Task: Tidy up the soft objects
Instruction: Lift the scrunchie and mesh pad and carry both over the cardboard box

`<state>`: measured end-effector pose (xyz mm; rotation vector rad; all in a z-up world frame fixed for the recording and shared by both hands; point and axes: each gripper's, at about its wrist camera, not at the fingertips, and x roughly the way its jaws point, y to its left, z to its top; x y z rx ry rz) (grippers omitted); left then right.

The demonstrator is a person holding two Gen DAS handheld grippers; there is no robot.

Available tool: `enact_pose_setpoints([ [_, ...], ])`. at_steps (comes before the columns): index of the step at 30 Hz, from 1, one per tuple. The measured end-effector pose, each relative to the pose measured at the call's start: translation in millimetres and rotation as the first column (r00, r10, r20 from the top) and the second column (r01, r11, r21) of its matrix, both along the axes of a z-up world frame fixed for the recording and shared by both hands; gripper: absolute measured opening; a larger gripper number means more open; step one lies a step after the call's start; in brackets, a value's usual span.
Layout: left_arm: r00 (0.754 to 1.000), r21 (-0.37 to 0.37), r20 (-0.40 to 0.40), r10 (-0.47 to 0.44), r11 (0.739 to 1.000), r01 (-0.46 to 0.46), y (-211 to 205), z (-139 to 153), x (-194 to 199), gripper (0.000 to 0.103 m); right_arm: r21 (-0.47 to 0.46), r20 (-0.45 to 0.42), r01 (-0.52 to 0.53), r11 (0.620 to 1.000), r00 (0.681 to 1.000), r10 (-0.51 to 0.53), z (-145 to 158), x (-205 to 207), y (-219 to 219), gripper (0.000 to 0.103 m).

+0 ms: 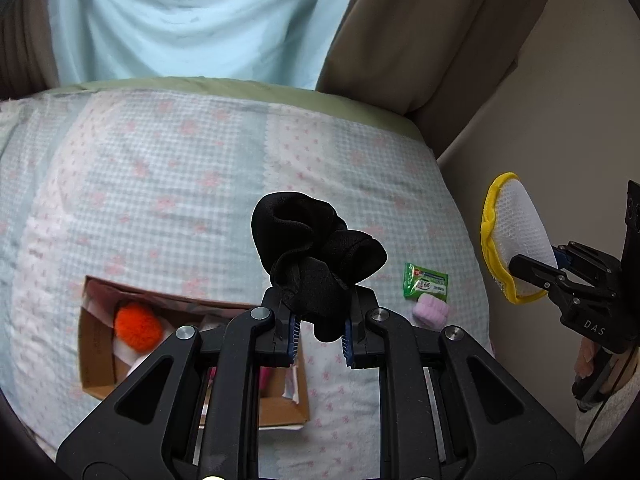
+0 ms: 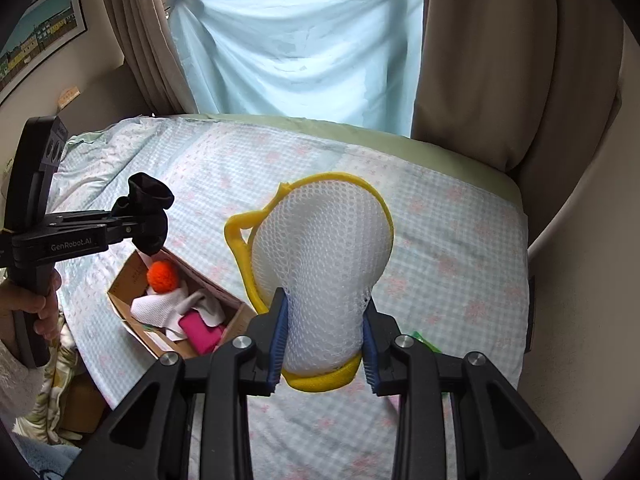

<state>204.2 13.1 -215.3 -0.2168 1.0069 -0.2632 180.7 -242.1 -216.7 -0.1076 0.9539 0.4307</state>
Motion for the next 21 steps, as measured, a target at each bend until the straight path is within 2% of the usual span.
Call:
enact_pose_setpoints([
  [5, 1.0, 0.024, -0.025, 0.002, 1.0, -0.002, 64, 4, -22, 0.014, 0.059, -0.032, 0.03, 0.998, 0.999, -0.029, 5, -23, 70, 0.03],
  [10, 0.996, 0.041, -0.08, -0.029, 0.999, 0.033, 129, -10, -37, 0.014, 0.059, -0.074, 0.085, 0.995, 0.994, -0.08, -11, -39, 141, 0.03],
  [16, 0.982, 0.047, -0.175, -0.078, 0.995, 0.087, 192, -51, -35, 0.014, 0.061, -0.172, 0.203, 0.977, 0.966, -0.191, -46, -45, 203, 0.03],
  [21, 0.963, 0.062, -0.249, -0.107, 0.99, 0.126, 212, -92, -27, 0.014, 0.024, -0.254, 0.291, 0.956, 0.927, -0.276, -85, -47, 239, 0.03],
])
